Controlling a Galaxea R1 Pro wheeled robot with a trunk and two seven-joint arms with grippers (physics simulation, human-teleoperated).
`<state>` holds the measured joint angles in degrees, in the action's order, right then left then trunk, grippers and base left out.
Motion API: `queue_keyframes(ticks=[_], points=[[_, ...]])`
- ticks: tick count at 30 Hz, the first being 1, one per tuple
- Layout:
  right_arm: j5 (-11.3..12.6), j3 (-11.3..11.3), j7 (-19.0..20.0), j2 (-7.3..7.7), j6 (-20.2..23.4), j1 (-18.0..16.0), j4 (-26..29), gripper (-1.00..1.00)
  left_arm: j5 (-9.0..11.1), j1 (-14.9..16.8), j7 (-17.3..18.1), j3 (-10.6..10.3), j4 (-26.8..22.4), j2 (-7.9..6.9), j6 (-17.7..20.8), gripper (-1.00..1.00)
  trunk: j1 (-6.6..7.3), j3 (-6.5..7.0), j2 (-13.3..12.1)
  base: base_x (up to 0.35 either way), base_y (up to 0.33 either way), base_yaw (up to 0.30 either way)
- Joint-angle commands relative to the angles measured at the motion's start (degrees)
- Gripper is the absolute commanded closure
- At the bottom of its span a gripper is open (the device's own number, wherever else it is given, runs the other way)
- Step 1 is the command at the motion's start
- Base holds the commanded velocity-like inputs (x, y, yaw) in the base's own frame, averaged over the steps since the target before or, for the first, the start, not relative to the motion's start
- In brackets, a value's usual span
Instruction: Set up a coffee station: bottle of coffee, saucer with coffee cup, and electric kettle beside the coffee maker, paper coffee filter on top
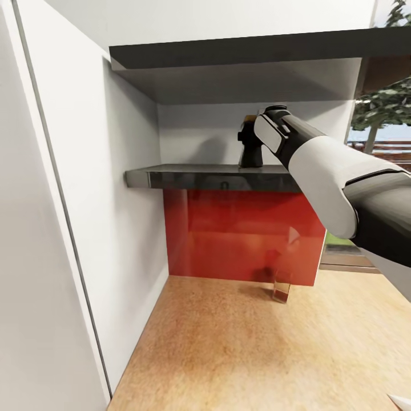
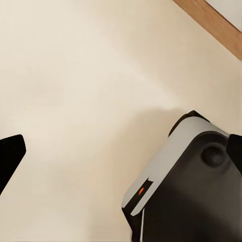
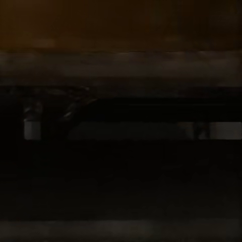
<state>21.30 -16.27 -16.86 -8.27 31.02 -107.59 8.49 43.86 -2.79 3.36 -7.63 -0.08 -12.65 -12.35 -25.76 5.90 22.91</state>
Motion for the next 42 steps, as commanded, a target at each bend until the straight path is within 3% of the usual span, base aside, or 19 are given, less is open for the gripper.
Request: queue_keyframes(ticks=[1, 24, 29, 42], points=[[1.0, -0.2, -0.4, -0.01, 0.3, 0.0, 0.0, 1.0, 0.6, 0.0, 0.2, -0.5, 0.0, -0.01, -0.1, -1.0, -0.02, 0.06, 0.0, 0.0, 0.0, 0.0], [1.0, -0.2, -0.4, -0.17, 0.1, 0.0, -0.7, 1.0, 0.6, 0.0, 0.2, -0.5, 0.0, -0.01, 0.0, -1.0, -0.02, 1.95, 0.0, 0.0, 0.0, 0.0], [-2.8, -0.2, -0.4, -0.29, -0.1, 0.0, -1.4, 1.0, 0.6, 0.0, 0.2, -0.5, 0.0, -0.01, 0.0, -1.0, -0.02, 1.97, 0.0, 0.0, 0.0, 0.0], [-3.1, -0.2, -0.3, -0.37, 0.2, 0.0, -1.5, 1.0, 0.6, 0.0, 0.2, -0.5, 0.0, -0.01, 0.0, -1.0, -0.02, 2.17, 0.0, 0.0, 0.0, 0.0]])
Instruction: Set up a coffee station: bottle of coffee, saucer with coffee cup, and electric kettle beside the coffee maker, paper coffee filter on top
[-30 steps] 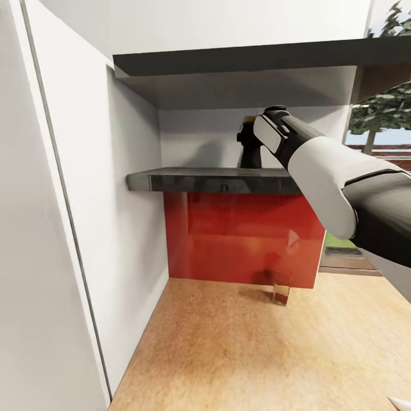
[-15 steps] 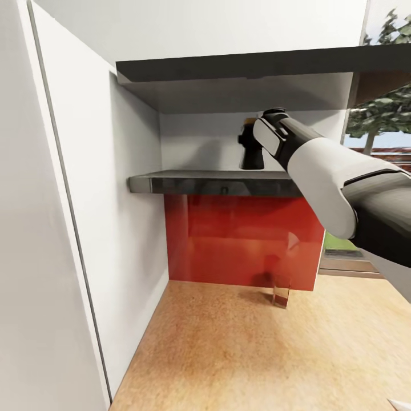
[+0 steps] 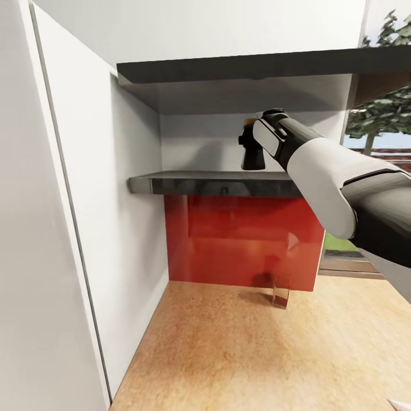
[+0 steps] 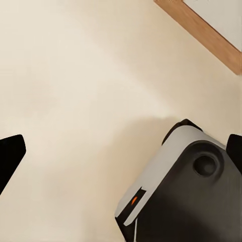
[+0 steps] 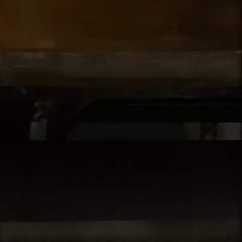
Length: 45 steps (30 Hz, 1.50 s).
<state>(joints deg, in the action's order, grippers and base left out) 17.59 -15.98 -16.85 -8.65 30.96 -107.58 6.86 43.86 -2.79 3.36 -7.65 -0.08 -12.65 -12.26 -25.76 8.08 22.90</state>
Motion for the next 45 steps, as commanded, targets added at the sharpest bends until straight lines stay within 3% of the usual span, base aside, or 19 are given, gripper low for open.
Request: queue_keyframes(ticks=[1, 12, 38, 45], points=[[0.6, -0.5, -0.4, -0.02, 0.3, 0.0, 0.1, 1.0, 0.6, 0.0, 0.2, -0.5, 0.0, -0.01, -0.1, -1.0, -0.02, 0.07, 0.0, 0.0, 0.0, 0.0], [0.7, -0.4, -0.4, 0.07, 0.3, 0.0, 0.1, 1.0, 0.6, 0.0, 0.2, -0.4, 0.0, -0.01, -0.1, -1.0, -0.02, 0.66, 0.0, -0.011, 0.0, 0.0], [0.5, -0.4, -0.1, 0.03, 0.2, 0.0, -1.2, 1.0, 0.6, 0.0, 0.2, -0.4, 0.0, -0.01, 0.0, -1.0, -0.02, 0.94, 0.0, -0.31, 0.0, -0.005], [0.6, -0.4, 0.4, 0.14, 0.0, 0.0, -1.7, 1.0, 0.6, 0.0, 0.2, -0.5, 0.0, 0.05, -0.1, -1.0, -0.02, 1.1, 0.0, -0.076, 0.0, -0.009]])
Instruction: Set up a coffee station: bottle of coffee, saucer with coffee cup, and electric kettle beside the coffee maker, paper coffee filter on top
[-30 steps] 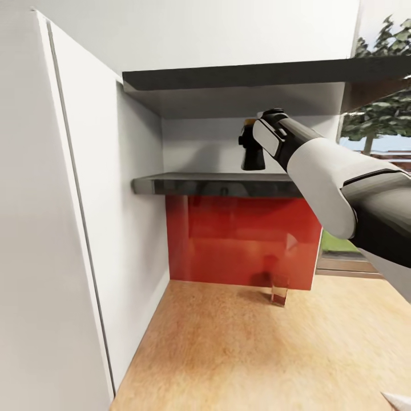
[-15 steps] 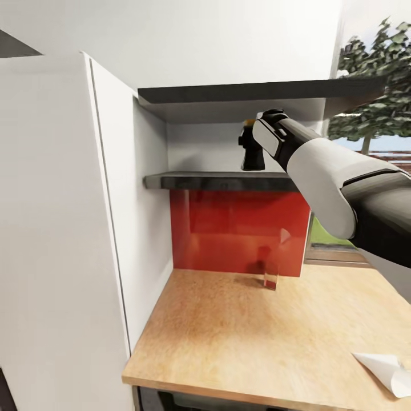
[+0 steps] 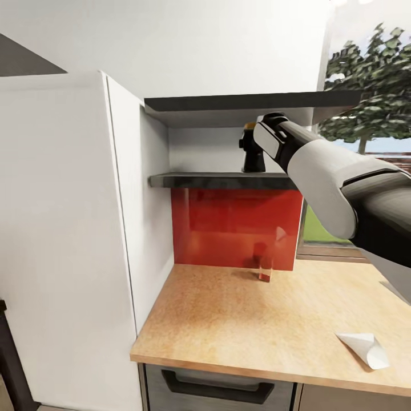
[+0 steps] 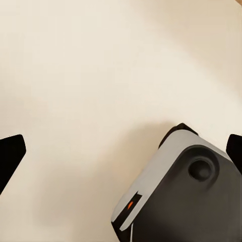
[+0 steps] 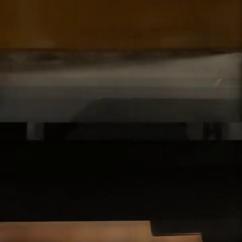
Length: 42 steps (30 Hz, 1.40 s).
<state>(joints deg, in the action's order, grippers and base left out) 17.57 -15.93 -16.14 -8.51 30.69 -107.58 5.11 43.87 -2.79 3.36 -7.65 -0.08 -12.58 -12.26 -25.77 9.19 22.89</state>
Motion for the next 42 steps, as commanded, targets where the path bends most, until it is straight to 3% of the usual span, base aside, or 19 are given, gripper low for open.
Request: queue_keyframes(ticks=[1, 20, 42], points=[[0.6, -0.4, -0.3, 0.03, 0.3, 0.0, 0.1, 1.0, 0.6, 0.0, 0.2, -0.5, 0.0, 0.0, -0.1, -1.0, -0.02, -0.01, 0.0, -0.009, 0.0, -0.001], [0.6, -0.4, -0.1, 0.25, 0.2, 0.0, 0.0, 1.0, 0.6, 0.0, 0.2, -0.4, 0.0, 0.06, -0.1, -1.0, -0.02, 1.02, 0.0, -0.009, 0.0, 0.0], [0.5, -0.4, -0.1, 0.07, 0.1, 0.0, -1.0, 1.0, 0.6, 0.0, 0.2, -0.5, 0.0, 0.1, -0.1, -1.0, -0.02, 1.03, 0.0, -0.293, 0.0, 0.0]])
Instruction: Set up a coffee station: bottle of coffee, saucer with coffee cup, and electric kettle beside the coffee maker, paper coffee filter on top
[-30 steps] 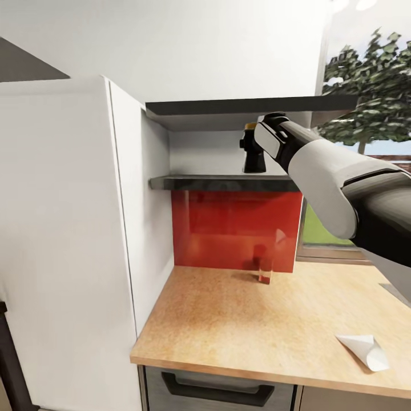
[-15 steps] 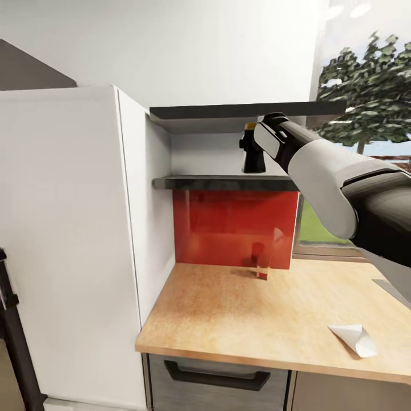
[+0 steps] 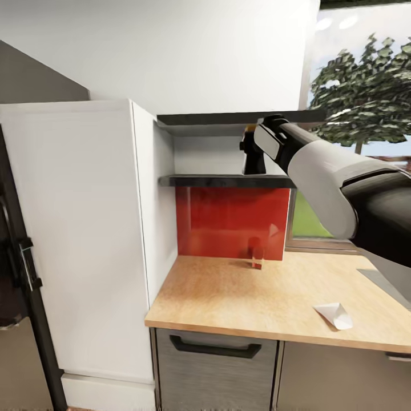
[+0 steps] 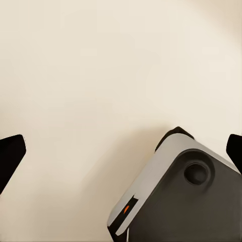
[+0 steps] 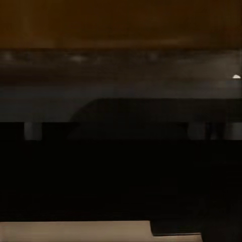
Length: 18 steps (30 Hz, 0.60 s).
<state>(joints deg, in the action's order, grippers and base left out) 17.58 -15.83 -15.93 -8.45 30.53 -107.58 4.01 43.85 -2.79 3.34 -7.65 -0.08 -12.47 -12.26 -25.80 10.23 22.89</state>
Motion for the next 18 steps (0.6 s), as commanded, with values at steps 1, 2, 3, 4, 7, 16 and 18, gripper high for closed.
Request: queue_keyframes(ticks=[1, 2, 3, 4, 7, 16, 18], points=[[0.5, -0.5, -0.3, 0.04, 0.3, 0.0, 0.1, 1.0, 0.6, 0.0, 0.3, -0.5, 0.0, -0.01, -0.1, -1.0, 0.02, -0.01, 0.0, -0.314, -0.013, 0.0], [0.5, -0.5, -0.3, 0.09, 0.3, 0.0, 0.0, 1.0, 0.6, 0.0, 0.3, -0.5, 0.0, -0.01, -0.1, -1.0, 0.02, -0.01, 0.0, -0.314, -0.034, 0.0], [0.5, -0.5, -0.3, 0.16, 0.3, 0.0, 0.0, 1.0, 0.6, 0.0, 0.3, -0.5, 0.0, -0.01, -0.1, -1.0, 0.02, -0.01, 0.0, -0.314, -0.048, 0.0], [0.5, -0.5, -0.3, 0.2, 0.3, 0.0, 0.0, 1.0, 0.6, 0.0, 0.3, -0.5, 0.0, -0.03, -0.1, -1.0, 0.02, -0.01, 0.0, -0.314, -0.061, 0.0], [0.5, -0.5, -0.3, 0.23, 0.4, 0.0, 0.0, 1.0, 0.5, 0.0, 0.3, -0.5, 0.0, -0.08, -0.1, -1.0, 0.02, -0.01, 0.0, -0.314, -0.067, 0.0], [0.6, -0.5, -0.3, 0.14, 0.9, 0.0, 0.0, 1.0, 0.5, 0.0, 0.3, -0.5, 0.0, -0.1, -0.1, -1.0, 0.02, -0.01, 0.0, -0.314, -0.073, 0.0], [0.6, -0.5, -0.3, 0.16, 1.0, 0.0, -0.2, 1.0, 0.5, 0.0, 0.3, -0.5, 0.0, -0.1, -0.1, -1.0, 0.02, -0.01, 0.0, -0.31, -0.071, 0.0]])
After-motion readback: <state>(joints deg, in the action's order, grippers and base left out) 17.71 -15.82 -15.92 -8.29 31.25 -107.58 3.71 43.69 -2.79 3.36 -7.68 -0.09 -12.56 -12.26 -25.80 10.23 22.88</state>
